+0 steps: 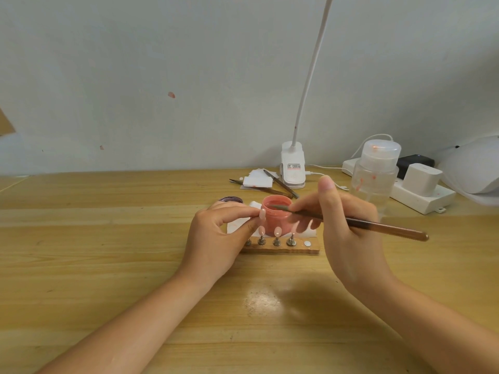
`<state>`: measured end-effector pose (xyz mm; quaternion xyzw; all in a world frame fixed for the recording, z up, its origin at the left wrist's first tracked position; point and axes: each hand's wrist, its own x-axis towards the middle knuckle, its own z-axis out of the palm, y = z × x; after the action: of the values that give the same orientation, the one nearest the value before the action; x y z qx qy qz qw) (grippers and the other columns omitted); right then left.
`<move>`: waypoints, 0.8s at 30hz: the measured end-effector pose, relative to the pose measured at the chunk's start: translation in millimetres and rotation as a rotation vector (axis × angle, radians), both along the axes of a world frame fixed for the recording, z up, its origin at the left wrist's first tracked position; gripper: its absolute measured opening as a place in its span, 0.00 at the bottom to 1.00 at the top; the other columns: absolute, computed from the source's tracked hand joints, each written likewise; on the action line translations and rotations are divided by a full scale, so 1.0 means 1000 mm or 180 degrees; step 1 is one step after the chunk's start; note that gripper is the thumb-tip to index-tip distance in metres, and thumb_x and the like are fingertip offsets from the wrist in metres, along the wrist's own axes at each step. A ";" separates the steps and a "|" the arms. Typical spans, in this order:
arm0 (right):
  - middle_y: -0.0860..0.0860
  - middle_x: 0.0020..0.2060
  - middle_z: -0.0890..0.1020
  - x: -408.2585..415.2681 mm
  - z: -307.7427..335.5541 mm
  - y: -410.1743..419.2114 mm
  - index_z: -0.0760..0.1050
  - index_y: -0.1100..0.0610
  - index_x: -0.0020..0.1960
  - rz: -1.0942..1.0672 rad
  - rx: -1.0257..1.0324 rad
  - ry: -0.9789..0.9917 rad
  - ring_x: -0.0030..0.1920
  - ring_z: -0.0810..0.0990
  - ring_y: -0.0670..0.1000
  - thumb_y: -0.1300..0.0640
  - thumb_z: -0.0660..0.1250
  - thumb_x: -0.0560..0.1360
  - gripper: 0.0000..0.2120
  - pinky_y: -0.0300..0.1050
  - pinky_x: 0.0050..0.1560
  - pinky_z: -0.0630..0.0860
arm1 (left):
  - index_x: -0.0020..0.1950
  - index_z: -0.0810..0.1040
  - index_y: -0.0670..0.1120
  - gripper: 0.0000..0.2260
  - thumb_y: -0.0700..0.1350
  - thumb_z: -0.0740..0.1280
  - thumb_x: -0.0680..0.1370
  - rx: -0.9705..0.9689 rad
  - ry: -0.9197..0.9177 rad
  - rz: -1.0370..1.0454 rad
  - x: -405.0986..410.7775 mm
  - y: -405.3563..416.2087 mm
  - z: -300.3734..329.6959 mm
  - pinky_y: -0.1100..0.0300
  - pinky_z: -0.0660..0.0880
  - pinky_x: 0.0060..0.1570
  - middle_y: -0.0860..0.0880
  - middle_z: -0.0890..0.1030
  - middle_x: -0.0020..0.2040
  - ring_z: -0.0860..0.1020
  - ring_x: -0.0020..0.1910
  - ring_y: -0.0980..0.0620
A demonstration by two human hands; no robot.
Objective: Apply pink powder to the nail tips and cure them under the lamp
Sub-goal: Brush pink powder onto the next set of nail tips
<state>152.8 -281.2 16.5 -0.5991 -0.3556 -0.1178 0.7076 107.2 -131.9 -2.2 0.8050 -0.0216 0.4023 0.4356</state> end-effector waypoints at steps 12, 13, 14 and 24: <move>0.48 0.26 0.81 0.000 -0.002 0.000 0.79 0.63 0.31 0.0071 -0.0178 0.0092 0.27 0.78 0.46 0.47 0.56 0.77 0.26 0.34 0.30 0.72 | 0.42 0.82 0.48 0.09 0.36 0.73 0.68 0.0073 -0.0005 0.0007 0.001 0.000 -0.001 0.68 0.71 0.48 0.54 0.81 0.38 0.78 0.45 0.55; 0.50 0.26 0.81 0.000 -0.002 -0.001 0.79 0.62 0.30 0.0071 -0.0207 0.0113 0.26 0.78 0.48 0.46 0.55 0.76 0.26 0.36 0.29 0.73 | 0.42 0.82 0.49 0.09 0.36 0.73 0.68 0.0064 -0.0010 0.0012 0.001 0.000 -0.001 0.68 0.71 0.48 0.54 0.81 0.38 0.78 0.45 0.55; 0.51 0.26 0.81 0.000 -0.003 -0.001 0.79 0.62 0.30 0.0048 -0.0199 0.0075 0.26 0.78 0.48 0.48 0.55 0.76 0.25 0.36 0.29 0.72 | 0.42 0.82 0.49 0.09 0.36 0.73 0.68 0.0065 -0.0020 0.0016 0.001 0.000 -0.001 0.69 0.70 0.47 0.55 0.81 0.38 0.77 0.44 0.56; 0.50 0.28 0.82 0.001 0.001 -0.004 0.79 0.56 0.37 0.0013 -0.0055 -0.0148 0.24 0.78 0.47 0.43 0.52 0.76 0.24 0.34 0.25 0.72 | 0.38 0.80 0.58 0.15 0.36 0.73 0.67 0.0043 -0.0083 0.0038 0.001 0.001 -0.002 0.74 0.69 0.47 0.64 0.80 0.34 0.77 0.44 0.61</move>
<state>154.3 -285.5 17.5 -0.6015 -0.3742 -0.1273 0.6942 108.2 -131.0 -4.2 0.8028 -0.0251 0.4151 0.4273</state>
